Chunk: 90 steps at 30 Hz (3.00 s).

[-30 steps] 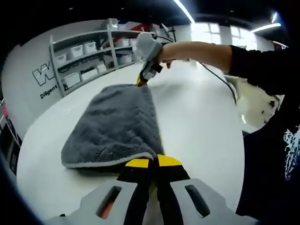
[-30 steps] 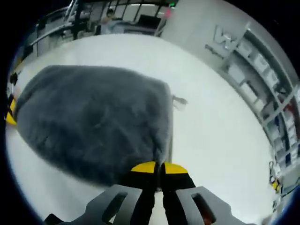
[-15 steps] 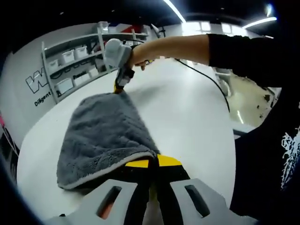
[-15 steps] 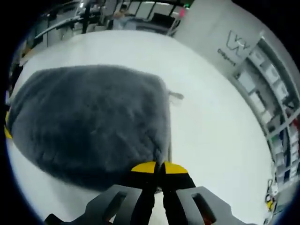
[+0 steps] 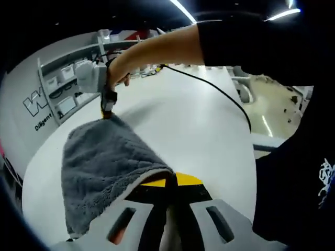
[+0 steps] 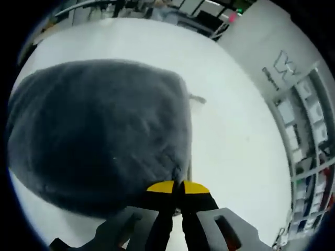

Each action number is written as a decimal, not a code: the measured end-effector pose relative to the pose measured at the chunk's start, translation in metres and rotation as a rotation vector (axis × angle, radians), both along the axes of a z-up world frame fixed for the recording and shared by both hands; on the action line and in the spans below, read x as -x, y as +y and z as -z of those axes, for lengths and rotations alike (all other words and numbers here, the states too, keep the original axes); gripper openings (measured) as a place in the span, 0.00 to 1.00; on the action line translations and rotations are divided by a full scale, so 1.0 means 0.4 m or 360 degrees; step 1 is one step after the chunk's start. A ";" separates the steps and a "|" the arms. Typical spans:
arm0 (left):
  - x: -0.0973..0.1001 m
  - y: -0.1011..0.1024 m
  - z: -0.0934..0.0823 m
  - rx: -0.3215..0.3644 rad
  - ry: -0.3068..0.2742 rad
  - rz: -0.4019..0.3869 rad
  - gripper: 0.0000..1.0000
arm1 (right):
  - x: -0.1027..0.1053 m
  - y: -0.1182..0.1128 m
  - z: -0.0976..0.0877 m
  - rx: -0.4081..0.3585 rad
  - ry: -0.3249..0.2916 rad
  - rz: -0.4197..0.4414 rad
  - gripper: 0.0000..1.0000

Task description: Open the folded towel by lifting each exposed corner and separating the folded layers until the towel lies flat within the target outline without major curled edges

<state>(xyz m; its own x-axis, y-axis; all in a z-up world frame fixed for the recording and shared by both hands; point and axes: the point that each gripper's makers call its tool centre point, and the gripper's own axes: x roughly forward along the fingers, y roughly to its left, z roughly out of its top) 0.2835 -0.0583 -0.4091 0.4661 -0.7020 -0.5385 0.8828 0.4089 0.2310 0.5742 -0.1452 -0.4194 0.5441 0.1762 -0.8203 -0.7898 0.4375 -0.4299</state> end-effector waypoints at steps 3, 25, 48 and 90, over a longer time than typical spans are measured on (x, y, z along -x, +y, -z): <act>-0.001 -0.013 0.000 -0.0015 -0.0025 0.0008 0.02 | -0.018 0.019 0.000 0.0011 -0.0015 -0.0033 0.00; -0.052 -0.123 0.004 -0.0078 -0.0174 0.0020 0.02 | -0.087 0.203 -0.002 0.0015 -0.0085 -0.0407 0.00; -0.075 -0.145 0.006 -0.0049 -0.0225 -0.0023 0.02 | -0.122 0.266 -0.006 0.0036 -0.0103 -0.0484 0.00; 0.042 -0.092 -0.208 0.0554 0.0015 0.0222 0.77 | -0.116 0.272 -0.013 -0.0065 -0.0280 -0.0472 0.01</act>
<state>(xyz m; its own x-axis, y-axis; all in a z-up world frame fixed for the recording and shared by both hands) 0.2667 -0.0952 -0.3260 0.3489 -0.9003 -0.2603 0.9372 0.3369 0.0909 0.6206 -0.0363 -0.4141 0.5965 0.3788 -0.7076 -0.8006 0.2195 -0.5575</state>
